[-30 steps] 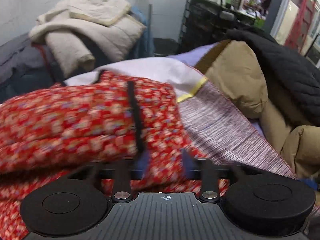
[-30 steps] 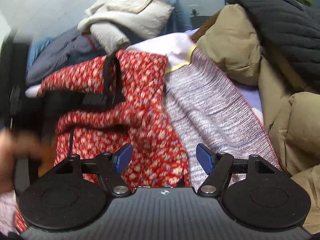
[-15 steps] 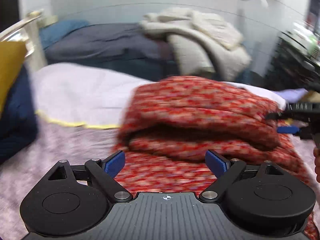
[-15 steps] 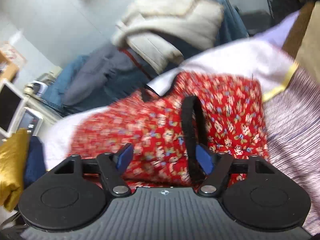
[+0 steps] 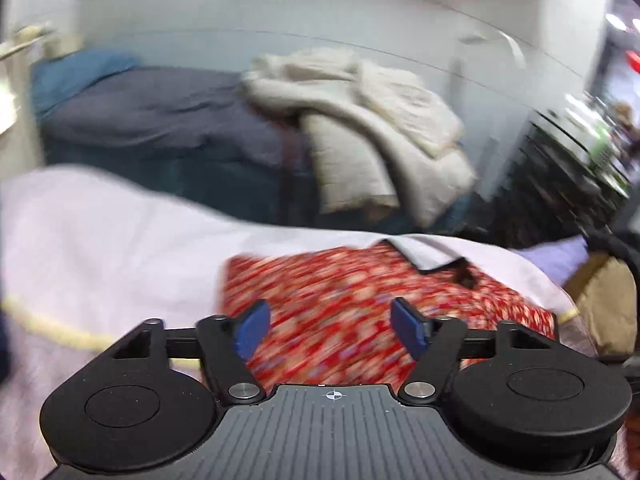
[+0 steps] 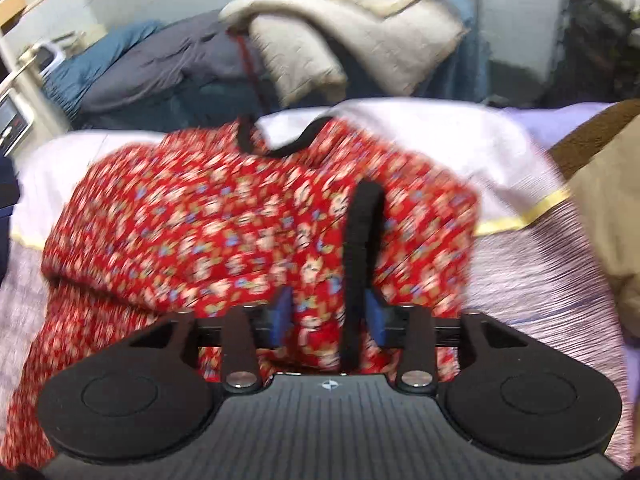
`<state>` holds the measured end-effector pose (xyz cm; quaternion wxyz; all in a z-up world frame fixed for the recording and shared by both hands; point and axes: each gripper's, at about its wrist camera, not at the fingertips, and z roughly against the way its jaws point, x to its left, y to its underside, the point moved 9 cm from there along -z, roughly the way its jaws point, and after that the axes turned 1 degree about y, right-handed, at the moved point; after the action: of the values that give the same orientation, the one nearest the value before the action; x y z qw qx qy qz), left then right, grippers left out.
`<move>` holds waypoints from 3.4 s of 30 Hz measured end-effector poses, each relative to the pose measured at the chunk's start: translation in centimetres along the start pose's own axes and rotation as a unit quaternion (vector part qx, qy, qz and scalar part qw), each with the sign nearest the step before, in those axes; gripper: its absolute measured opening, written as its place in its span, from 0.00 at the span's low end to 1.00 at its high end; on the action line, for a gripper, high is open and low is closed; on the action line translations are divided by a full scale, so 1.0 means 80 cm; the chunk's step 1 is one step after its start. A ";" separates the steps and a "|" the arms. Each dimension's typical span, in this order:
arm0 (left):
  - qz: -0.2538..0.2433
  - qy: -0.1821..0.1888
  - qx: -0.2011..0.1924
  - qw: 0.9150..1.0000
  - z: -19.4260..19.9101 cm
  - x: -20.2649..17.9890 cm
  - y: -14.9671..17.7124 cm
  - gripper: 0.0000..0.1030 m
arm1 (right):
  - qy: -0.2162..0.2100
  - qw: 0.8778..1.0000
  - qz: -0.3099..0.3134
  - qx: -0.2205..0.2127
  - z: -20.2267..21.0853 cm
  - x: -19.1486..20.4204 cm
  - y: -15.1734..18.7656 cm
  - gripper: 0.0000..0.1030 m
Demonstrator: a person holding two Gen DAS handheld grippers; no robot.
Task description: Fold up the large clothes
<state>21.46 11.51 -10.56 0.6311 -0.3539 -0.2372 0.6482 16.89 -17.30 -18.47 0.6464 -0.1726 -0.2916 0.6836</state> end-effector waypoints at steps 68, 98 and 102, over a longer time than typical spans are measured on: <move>0.015 -0.109 0.178 0.978 0.241 0.105 0.363 1.00 | -0.042 0.994 -0.003 0.106 0.238 -0.073 0.355 0.79; 0.056 0.008 0.077 0.995 0.240 0.059 0.180 0.60 | -0.235 0.962 -0.105 0.088 0.269 -0.015 0.178 0.16; 0.037 0.013 0.038 0.999 0.192 0.058 0.064 0.59 | -0.240 0.961 -0.134 0.041 0.249 -0.030 0.063 0.16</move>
<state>6.74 17.73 -5.38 0.6226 -0.3469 -0.1912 0.6749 0.97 -23.10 -6.57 0.6498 0.0640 -0.4305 0.6231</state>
